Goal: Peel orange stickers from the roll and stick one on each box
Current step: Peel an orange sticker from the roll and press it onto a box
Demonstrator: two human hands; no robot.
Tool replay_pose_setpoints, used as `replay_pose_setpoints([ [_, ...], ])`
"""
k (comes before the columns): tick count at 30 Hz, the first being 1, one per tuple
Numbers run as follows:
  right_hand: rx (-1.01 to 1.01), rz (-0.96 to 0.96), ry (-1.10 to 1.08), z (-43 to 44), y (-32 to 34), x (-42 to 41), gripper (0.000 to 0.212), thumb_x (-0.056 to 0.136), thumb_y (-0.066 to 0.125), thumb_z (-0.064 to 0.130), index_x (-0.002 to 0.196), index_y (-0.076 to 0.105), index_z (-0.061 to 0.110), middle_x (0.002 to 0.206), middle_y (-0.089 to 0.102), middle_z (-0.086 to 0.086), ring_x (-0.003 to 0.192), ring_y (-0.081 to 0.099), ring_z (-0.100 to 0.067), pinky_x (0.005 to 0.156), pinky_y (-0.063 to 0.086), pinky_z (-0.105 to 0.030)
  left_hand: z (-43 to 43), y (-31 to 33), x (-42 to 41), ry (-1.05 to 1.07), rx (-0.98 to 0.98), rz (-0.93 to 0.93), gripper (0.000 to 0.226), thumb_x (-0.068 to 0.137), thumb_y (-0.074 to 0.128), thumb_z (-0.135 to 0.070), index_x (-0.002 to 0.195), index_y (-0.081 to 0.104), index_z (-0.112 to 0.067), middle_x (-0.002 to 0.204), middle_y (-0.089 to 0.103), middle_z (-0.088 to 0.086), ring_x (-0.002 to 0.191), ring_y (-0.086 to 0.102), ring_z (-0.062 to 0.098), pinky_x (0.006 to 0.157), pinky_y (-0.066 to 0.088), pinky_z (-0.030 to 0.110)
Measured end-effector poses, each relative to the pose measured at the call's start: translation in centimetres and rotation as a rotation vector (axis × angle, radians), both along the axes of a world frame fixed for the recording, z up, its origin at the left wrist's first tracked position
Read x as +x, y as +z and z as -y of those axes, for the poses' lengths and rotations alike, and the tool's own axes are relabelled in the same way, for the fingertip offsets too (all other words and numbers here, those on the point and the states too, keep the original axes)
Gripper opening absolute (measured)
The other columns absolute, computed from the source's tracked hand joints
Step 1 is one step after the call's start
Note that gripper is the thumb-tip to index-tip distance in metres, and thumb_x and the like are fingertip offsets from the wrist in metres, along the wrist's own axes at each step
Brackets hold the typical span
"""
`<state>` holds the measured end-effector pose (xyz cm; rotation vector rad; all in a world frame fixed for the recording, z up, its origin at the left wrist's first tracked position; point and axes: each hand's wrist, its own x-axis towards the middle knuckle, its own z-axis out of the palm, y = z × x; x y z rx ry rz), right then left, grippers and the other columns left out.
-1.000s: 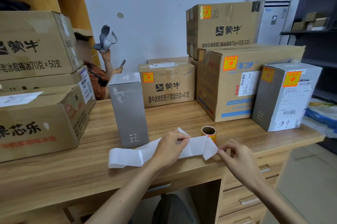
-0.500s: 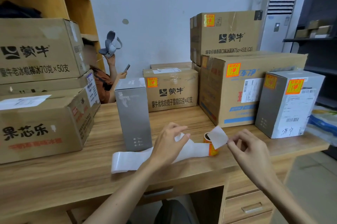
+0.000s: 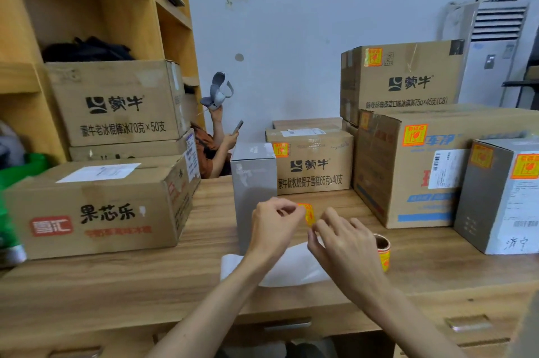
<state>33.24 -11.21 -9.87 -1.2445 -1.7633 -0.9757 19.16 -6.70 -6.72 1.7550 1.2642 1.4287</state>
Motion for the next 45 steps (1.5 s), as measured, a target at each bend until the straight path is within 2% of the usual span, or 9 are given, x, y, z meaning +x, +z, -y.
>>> replay_pose_setpoints([
  [6,-0.191,-0.242,0.211,-0.5,1.1,-0.6,0.03,0.097,0.053,0.043,0.081,0.062,0.02,0.081,0.051,0.008,0.051,0.047,-0.013,0.04,0.039,-0.031,-0.7,1.0,-4.4,-0.008,-0.012,-0.002,0.007,0.088,0.075,-0.019,0.082,0.076,-0.022,0.084,0.07,-0.008,0.08,0.061,0.002,0.07,0.045,0.012],
  [12,-0.489,-0.743,0.542,-2.3,3.5,-2.1,0.016,0.089,0.071,0.034,0.075,0.069,0.025,0.08,0.063,0.008,0.068,0.054,-0.006,0.058,0.035,-0.019,-0.7,2.0,-8.1,-0.114,0.013,0.012,0.005,0.089,0.076,-0.014,0.085,0.079,-0.015,0.086,0.072,0.002,0.075,0.057,0.001,0.068,0.044,0.013],
  [20,-0.662,-0.975,0.752,-5.1,5.5,-4.9,0.01,0.084,0.078,0.018,0.076,0.072,0.016,0.076,0.068,0.003,0.065,0.054,-0.002,0.065,0.042,-0.017,-1.7,3.3,-10.9,-0.072,0.152,-0.062,0.005,0.088,0.077,-0.018,0.084,0.079,-0.02,0.081,0.07,-0.008,0.072,0.056,0.006,0.069,0.044,0.021],
  [23,-0.613,-0.897,0.718,-6.0,6.0,-5.4,0.015,0.08,0.081,0.02,0.07,0.07,0.023,0.082,0.061,0.004,0.073,0.051,-0.005,0.07,0.04,-0.022,-2.3,3.7,-11.7,-0.016,0.219,-0.168,0.006,0.089,0.077,-0.028,0.085,0.079,-0.024,0.095,0.068,-0.014,0.095,0.06,0.006,0.08,0.045,0.023],
  [26,-0.455,-0.626,0.576,-6.7,6.5,-5.5,0.016,0.081,0.079,0.025,0.071,0.067,0.028,0.108,0.061,0.01,0.106,0.048,-0.008,0.091,0.038,-0.026,-2.5,4.2,-12.0,0.046,0.305,-0.291,0.009,0.088,0.077,-0.031,0.087,0.08,-0.023,0.117,0.065,-0.018,0.116,0.051,0.0,0.095,0.035,0.012],
  [32,-0.408,-0.537,0.537,-8.1,7.7,-5.8,0.02,0.085,0.074,0.024,0.073,0.059,0.028,0.142,0.054,0.007,0.136,0.042,-0.012,0.111,0.033,-0.047,-4.1,5.0,-11.8,0.095,0.402,-0.348,0.008,0.086,0.08,-0.026,0.086,0.078,-0.018,0.131,0.062,-0.016,0.12,0.045,-0.018,0.095,0.023,-0.005],
  [37,-0.428,-0.57,0.563,-9.6,7.4,-6.1,0.016,0.086,0.074,0.022,0.075,0.062,0.025,0.136,0.06,0.008,0.133,0.047,-0.011,0.112,0.035,-0.047,-5.5,4.7,-11.8,0.08,0.394,-0.333,0.009,0.085,0.081,-0.022,0.088,0.079,-0.014,0.13,0.066,-0.008,0.121,0.048,-0.009,0.101,0.032,0.003],
  [41,-0.41,-0.577,0.563,-10.1,7.0,-6.3,0.015,0.086,0.074,0.022,0.075,0.064,0.021,0.128,0.062,0.011,0.128,0.047,-0.007,0.111,0.035,-0.043,-6.0,4.4,-11.9,0.086,0.401,-0.321,0.008,0.085,0.08,-0.023,0.087,0.079,-0.015,0.128,0.068,-0.008,0.123,0.056,0.002,0.108,0.044,0.031],
  [45,-0.391,-0.568,0.56,-10.5,6.5,-6.4,0.015,0.086,0.074,0.022,0.075,0.064,0.021,0.126,0.062,0.012,0.126,0.046,-0.007,0.109,0.035,-0.042,-6.2,4.0,-12.0,0.09,0.423,-0.305,0.006,0.084,0.081,-0.021,0.082,0.077,-0.018,0.125,0.069,-0.008,0.119,0.06,0.007,0.104,0.047,0.037],
])
